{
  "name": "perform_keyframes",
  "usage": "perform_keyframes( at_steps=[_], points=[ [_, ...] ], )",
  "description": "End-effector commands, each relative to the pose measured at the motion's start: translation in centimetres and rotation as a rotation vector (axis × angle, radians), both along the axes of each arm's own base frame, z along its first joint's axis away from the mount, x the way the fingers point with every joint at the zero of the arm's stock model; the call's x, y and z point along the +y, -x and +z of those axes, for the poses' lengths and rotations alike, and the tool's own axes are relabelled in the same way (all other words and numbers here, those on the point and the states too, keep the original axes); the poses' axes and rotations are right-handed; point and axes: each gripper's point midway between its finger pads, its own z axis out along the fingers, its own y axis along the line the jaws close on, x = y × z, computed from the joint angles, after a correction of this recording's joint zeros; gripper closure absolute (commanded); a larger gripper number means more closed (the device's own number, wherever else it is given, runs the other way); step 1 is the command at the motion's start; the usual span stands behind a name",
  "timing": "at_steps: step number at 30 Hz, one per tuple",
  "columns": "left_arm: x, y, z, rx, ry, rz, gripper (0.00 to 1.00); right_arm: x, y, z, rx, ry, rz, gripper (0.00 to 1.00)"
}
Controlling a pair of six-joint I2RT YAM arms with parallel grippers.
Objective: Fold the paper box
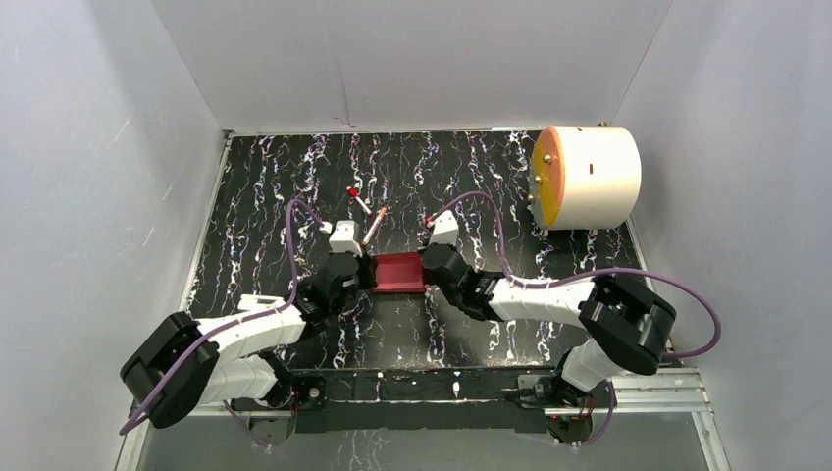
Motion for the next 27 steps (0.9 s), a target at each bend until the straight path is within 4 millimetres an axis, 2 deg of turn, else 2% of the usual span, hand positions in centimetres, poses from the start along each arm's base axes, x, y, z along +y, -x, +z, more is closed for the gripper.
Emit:
perform_keyframes(
  at_steps=[1,10,16,27],
  points=[
    [0.3,1.0,0.2,-0.041,0.048,-0.006,0.96,0.4,1.2,0.4,0.008,-0.099,-0.02,0.92],
    [0.7,2.5,-1.1,-0.028,0.07,-0.031,0.95,0.2,2.1,-1.6,0.056,-0.157,-0.089,0.91],
    [1.4,2.9,-1.7,-0.035,0.055,-0.032,0.95,-0.9,3.0,-2.7,0.053,-0.139,-0.128,0.91],
    [2.8,3.4,-3.2,-0.048,-0.034,-0.039,0.94,-1.1,4.5,-3.4,0.047,-0.111,-0.032,0.85]
  ],
)
